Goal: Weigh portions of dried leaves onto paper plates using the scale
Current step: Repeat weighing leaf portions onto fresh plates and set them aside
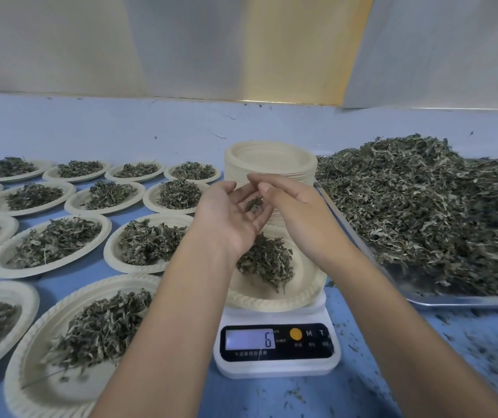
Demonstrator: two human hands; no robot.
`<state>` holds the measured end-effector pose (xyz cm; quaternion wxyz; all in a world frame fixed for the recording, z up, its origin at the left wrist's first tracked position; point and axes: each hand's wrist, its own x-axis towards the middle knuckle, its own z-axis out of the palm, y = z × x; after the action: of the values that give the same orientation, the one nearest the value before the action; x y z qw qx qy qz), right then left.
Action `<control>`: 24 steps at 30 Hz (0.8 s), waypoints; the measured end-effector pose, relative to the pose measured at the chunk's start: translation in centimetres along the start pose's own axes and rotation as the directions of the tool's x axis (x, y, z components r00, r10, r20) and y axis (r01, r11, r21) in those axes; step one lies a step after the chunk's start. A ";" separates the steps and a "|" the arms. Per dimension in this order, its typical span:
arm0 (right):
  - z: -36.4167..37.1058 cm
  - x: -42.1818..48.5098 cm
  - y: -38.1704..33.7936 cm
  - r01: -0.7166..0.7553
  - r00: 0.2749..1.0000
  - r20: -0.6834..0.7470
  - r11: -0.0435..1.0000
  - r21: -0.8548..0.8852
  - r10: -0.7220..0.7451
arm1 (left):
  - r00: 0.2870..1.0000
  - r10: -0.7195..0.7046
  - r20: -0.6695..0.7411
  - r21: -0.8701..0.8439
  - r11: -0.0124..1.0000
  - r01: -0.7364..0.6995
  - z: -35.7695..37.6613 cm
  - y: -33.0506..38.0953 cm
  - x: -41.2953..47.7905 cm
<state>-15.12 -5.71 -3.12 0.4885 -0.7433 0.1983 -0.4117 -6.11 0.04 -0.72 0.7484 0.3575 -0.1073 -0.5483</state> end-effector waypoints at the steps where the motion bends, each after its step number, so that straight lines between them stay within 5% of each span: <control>1: -0.1 0.0 -0.1 -0.003 1.000 -0.030 1.000 -0.003 0.003 | 1.000 0.015 -0.001 0.056 0.998 -0.015 -0.1 0.0 0.1; 10: -1.1 0.2 -0.2 -0.088 0.976 -0.201 0.996 0.006 0.087 | 0.987 0.157 -0.024 0.373 0.918 -0.136 -0.1 0.0 0.2; 19: -2.1 0.2 0.0 -0.090 0.968 -0.235 0.996 0.015 0.091 | 0.983 0.185 0.019 0.378 0.908 -0.179 0.2 -0.1 0.1; 24: -5.7 0.6 1.5 -0.159 0.930 -0.354 0.977 -0.139 0.101 | 0.979 0.199 0.047 0.342 0.918 -0.203 0.7 -0.6 0.4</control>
<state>-19.23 -9.99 -3.19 0.4094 -0.6827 0.3632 -0.4842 -6.76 -0.71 -0.71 0.7258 0.4669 -0.2422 -0.4434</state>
